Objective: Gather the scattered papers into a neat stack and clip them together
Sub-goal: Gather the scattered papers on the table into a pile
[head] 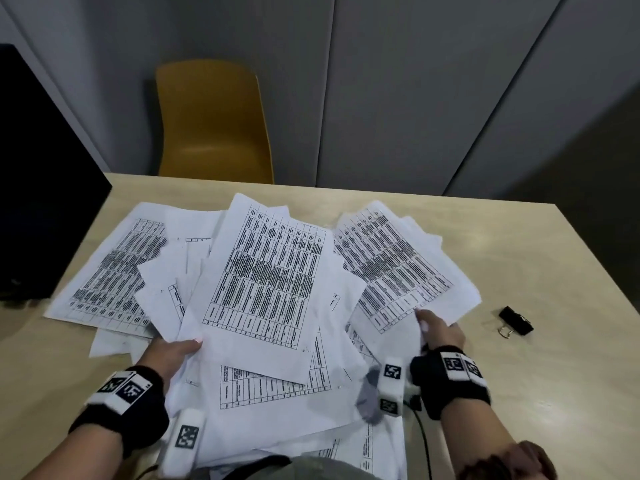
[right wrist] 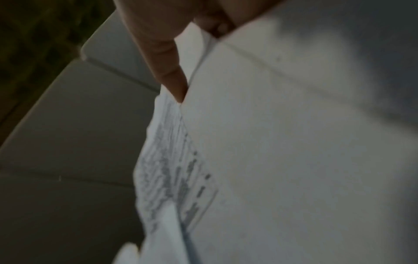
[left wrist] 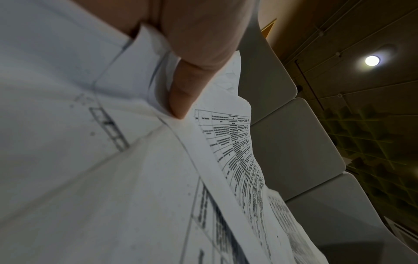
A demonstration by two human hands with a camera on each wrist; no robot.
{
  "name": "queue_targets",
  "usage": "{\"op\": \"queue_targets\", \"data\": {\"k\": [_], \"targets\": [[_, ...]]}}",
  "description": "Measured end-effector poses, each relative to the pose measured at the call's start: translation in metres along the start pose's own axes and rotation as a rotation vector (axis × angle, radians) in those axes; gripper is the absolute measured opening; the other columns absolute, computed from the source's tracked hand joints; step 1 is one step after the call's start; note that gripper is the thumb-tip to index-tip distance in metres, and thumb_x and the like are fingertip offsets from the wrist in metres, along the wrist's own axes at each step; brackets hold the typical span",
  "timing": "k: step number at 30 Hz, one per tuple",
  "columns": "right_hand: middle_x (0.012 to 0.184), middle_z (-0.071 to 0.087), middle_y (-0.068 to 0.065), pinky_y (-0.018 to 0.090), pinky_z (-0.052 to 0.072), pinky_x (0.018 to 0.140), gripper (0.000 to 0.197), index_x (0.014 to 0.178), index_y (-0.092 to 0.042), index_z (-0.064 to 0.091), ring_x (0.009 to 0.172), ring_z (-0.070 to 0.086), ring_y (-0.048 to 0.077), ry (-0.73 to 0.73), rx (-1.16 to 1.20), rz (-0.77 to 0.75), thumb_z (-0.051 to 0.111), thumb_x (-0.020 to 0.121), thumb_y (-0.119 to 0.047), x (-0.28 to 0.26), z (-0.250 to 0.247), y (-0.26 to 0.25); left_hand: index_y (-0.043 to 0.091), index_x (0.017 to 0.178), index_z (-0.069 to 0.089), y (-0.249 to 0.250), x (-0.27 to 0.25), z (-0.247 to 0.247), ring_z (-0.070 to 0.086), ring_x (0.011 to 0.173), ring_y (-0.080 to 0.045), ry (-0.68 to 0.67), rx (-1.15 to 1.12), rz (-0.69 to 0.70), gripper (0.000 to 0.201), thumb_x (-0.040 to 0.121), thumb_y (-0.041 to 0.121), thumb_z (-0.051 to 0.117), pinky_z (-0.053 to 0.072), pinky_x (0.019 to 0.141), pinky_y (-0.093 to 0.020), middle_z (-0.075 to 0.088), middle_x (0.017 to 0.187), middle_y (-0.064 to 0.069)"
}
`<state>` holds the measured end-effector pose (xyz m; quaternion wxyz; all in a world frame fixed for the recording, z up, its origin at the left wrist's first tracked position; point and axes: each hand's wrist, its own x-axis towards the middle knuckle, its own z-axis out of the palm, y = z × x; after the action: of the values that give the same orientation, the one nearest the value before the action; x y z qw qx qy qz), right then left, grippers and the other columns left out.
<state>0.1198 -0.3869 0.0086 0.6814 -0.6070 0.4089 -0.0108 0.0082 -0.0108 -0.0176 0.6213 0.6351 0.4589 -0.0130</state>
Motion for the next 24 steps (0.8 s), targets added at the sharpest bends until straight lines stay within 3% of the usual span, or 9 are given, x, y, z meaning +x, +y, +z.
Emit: {"op": "queue_targets", "data": {"k": [2,4,6,9,12,14,18,21,24], "targets": [[0.102,0.063,0.015,0.02,0.038,0.051,0.058,0.123,0.0,0.051,0.062,0.054,0.017,0.042,0.127,-0.037,0.072,0.07,-0.01,0.005,-0.007,-0.003,-0.013,0.116,0.055,0.0,0.001,0.001,0.056,0.111,-0.038,0.001,0.031,0.005,0.035,0.082,-0.009,0.057,0.038,0.104,-0.048,0.059,0.122,-0.026],[0.093,0.059,0.014,0.02,0.037,0.05,0.034,0.102,-0.006,0.053,0.053,0.051,0.015,0.086,0.211,-0.109,0.07,0.074,-0.012,0.003,-0.01,-0.012,-0.014,0.117,0.053,0.002,0.001,0.003,0.055,0.11,-0.035,0.006,0.061,0.004,0.035,0.083,-0.01,0.055,0.037,0.103,-0.043,0.058,0.118,-0.018],[0.091,0.054,0.012,0.024,0.04,0.055,0.019,0.097,-0.011,0.053,0.064,0.051,0.019,0.063,0.263,-0.194,0.064,0.082,-0.009,-0.004,-0.009,-0.03,-0.015,0.119,0.051,0.002,0.005,0.005,0.054,0.108,-0.034,0.021,0.077,0.025,0.037,0.083,-0.013,0.054,0.037,0.103,-0.044,0.057,0.12,-0.021],[0.085,0.06,0.004,0.024,0.051,0.056,0.023,0.102,-0.014,0.054,0.067,0.057,0.016,0.025,0.421,-0.293,0.059,0.085,0.0,-0.018,-0.001,-0.059,-0.012,0.12,0.051,0.0,0.008,0.008,0.055,0.112,-0.04,0.07,0.156,0.025,0.04,0.08,-0.013,0.055,0.039,0.103,-0.046,0.057,0.123,-0.028],[0.083,0.066,-0.002,0.034,0.058,0.066,0.025,0.107,-0.016,0.056,0.067,0.066,0.013,-0.062,0.551,-0.218,0.059,0.086,-0.003,-0.009,0.004,-0.069,-0.009,0.124,0.047,0.003,0.004,0.01,0.052,0.116,-0.042,0.074,0.21,0.023,0.045,0.081,-0.011,0.056,0.038,0.103,-0.043,0.056,0.124,-0.028],[0.089,0.073,-0.002,0.031,0.059,0.066,0.034,0.117,-0.009,0.054,0.073,0.07,0.011,-0.167,0.523,-0.115,0.062,0.084,-0.014,-0.002,0.008,-0.06,-0.008,0.127,0.045,0.004,0.002,0.011,0.051,0.117,-0.041,0.07,0.212,0.012,0.046,0.082,-0.009,0.056,0.037,0.103,-0.043,0.055,0.126,-0.027],[0.121,0.061,0.016,0.052,0.05,0.089,0.049,0.127,-0.004,0.052,0.105,0.062,0.033,-0.238,0.453,-0.027,0.062,0.08,-0.004,-0.017,0.025,-0.018,-0.005,0.127,0.047,0.007,-0.002,0.013,0.054,0.114,-0.039,-0.008,0.141,-0.024,0.062,0.07,0.008,0.069,0.04,0.102,-0.041,0.058,0.124,-0.022],[0.102,0.065,0.019,0.046,0.056,0.075,0.039,0.114,0.0,0.053,0.087,0.065,0.033,-0.271,0.26,-0.03,0.061,0.076,0.007,-0.033,0.032,0.021,-0.002,0.13,0.046,0.009,-0.008,0.017,0.052,0.118,-0.036,-0.046,0.019,-0.036,0.056,0.08,0.014,0.066,0.038,0.102,-0.039,0.055,0.127,-0.01],[0.075,0.066,0.009,0.03,0.054,0.057,0.018,0.09,-0.007,0.06,0.059,0.065,0.02,-0.31,-0.056,-0.052,0.059,0.079,0.007,-0.044,0.036,0.047,0.009,0.134,0.048,0.013,-0.015,0.02,0.052,0.12,-0.026,-0.138,-0.081,-0.06,0.074,0.075,0.048,0.068,0.036,0.104,-0.036,0.054,0.132,-0.003]]}}
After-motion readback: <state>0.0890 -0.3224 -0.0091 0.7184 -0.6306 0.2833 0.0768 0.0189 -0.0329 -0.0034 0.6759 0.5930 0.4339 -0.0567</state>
